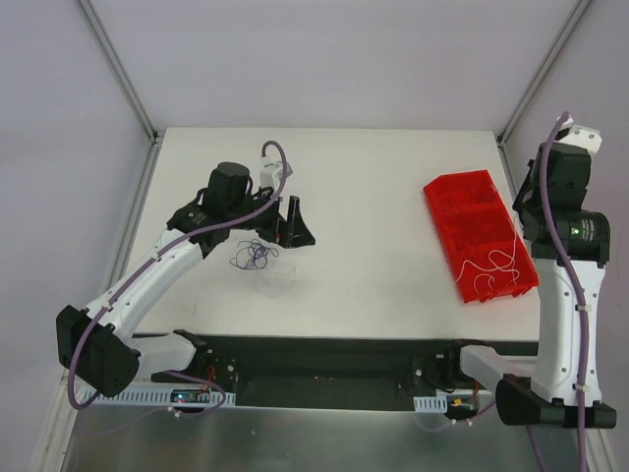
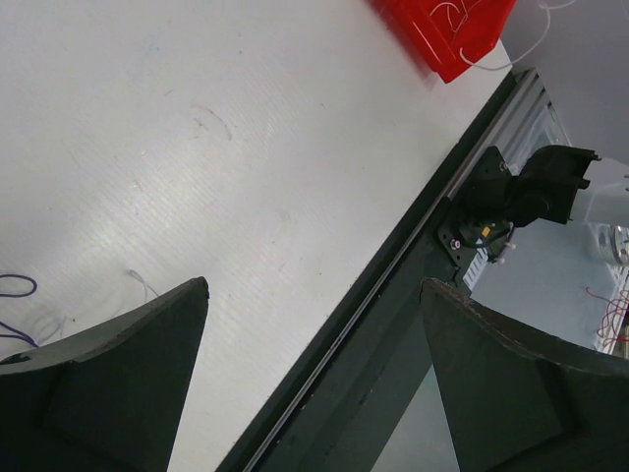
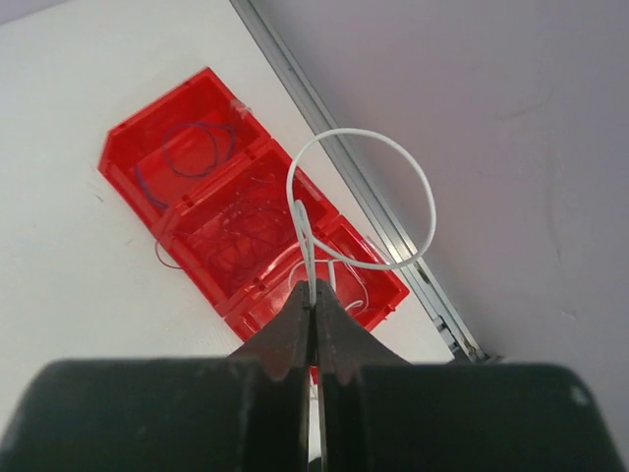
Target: Untangle the cables
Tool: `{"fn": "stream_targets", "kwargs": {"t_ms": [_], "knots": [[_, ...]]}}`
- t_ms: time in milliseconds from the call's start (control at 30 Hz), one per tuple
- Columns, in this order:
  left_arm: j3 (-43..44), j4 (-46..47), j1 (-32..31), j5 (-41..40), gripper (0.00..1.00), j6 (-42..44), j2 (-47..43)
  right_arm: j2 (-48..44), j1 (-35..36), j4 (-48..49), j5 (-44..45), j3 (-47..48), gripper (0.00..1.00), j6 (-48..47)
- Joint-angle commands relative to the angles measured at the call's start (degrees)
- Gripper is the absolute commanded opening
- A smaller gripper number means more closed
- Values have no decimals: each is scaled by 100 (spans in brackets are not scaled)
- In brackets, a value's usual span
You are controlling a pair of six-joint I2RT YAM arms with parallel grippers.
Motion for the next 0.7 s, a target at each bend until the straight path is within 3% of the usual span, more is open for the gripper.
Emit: {"fn": "stream_targets", "kwargs": {"t_ms": [0,333,667], "knots": [[-3,138,36,224,88,106,-202,93,-448,303,68,-292,0,-240],[14,138,36,286,88,97,-184,102,-976,839,216,-1101,0,-407],[-21,147,36,224,88,115,-175,295,-994,857,700,-1163,0,-451]]}}
